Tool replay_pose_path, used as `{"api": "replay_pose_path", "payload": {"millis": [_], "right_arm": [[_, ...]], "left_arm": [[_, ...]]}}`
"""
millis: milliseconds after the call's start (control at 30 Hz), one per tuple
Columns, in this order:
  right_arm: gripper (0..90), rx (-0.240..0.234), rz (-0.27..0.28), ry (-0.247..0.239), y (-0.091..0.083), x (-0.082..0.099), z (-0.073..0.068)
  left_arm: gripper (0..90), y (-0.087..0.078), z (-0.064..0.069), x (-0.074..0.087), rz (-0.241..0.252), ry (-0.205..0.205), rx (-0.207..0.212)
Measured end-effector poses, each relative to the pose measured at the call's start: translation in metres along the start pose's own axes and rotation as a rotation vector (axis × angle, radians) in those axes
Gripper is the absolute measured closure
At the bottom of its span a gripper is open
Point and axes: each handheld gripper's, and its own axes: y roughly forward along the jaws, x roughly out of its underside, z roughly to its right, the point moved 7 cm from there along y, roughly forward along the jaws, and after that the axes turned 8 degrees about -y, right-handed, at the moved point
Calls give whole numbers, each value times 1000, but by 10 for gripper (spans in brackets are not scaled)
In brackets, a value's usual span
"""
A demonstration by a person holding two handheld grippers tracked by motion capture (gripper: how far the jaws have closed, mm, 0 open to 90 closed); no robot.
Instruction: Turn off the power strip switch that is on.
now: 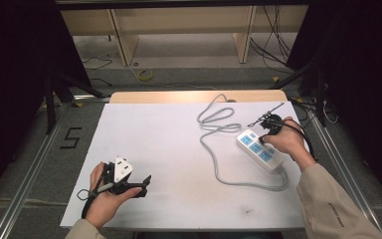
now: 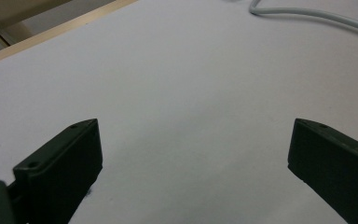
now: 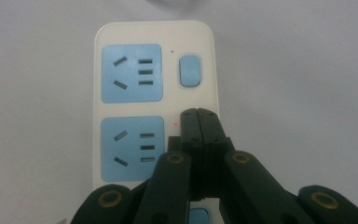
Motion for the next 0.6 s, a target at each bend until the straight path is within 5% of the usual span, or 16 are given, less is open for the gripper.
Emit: {"api": "replay_pose_path", "payload": {"millis": [600], "right_arm": [[900, -2, 2, -2, 0, 0, 0]], "left_arm": [[26, 0, 0, 0, -1, 0, 0]]}}
